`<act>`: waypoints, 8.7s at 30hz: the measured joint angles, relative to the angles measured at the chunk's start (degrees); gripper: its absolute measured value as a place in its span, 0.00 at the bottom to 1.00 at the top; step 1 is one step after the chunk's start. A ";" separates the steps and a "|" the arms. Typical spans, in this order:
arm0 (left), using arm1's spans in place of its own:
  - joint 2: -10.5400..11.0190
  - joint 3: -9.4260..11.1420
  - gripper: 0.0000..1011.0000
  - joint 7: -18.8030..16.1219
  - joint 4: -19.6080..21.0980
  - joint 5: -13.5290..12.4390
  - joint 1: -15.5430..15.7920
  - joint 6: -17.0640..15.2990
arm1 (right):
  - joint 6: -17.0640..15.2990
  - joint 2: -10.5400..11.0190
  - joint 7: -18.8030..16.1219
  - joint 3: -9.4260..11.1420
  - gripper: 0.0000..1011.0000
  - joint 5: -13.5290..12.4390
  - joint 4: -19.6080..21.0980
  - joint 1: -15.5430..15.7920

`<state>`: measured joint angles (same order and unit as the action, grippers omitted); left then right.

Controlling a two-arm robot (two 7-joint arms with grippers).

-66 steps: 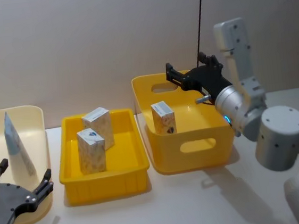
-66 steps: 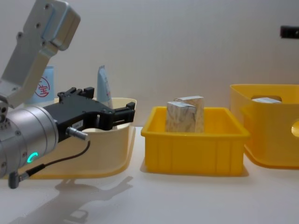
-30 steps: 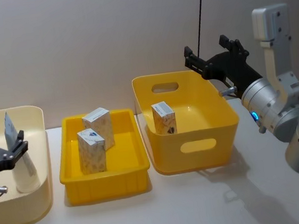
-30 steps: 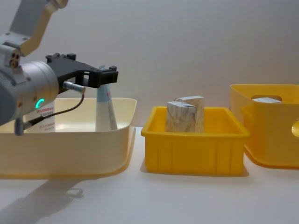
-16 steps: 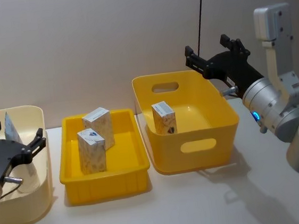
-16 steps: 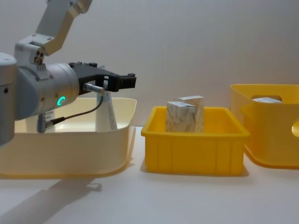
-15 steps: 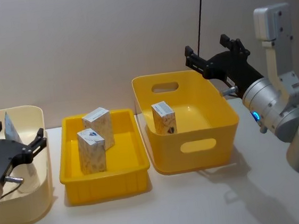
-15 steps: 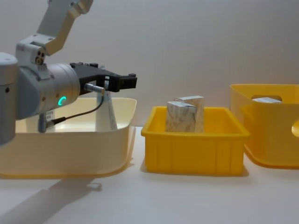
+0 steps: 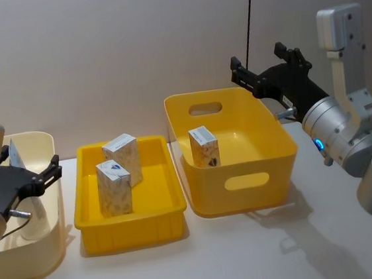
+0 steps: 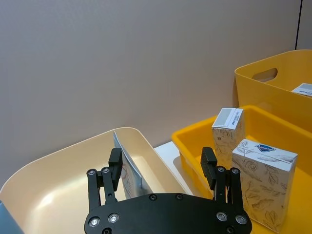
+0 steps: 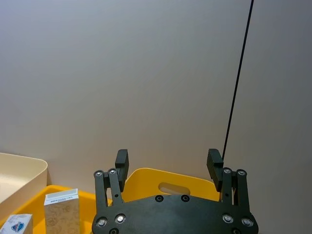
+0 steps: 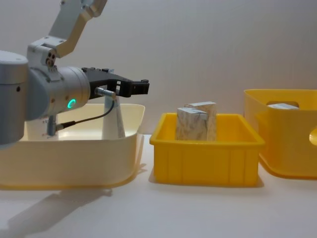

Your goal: Bimanual collaborative sorting of washing and personal care products

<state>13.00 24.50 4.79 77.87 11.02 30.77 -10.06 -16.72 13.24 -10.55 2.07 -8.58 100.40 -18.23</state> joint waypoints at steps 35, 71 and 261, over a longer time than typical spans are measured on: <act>-0.73 0.11 0.47 1.56 -3.19 -0.53 2.27 0.94 | 0.00 0.00 0.00 0.00 0.99 0.00 0.05 0.03; -0.76 0.11 0.01 1.63 -3.37 -0.53 2.38 0.97 | 0.00 0.00 0.00 0.00 0.99 0.01 0.04 0.03; -17.85 4.02 0.01 46.42 -36.61 21.99 28.65 22.03 | -3.67 13.51 -15.91 -13.97 0.99 3.40 -6.16 -10.17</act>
<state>-4.85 28.52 51.21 41.26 33.02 59.43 11.98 -20.39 26.75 -26.46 -11.90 -5.17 94.24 -28.39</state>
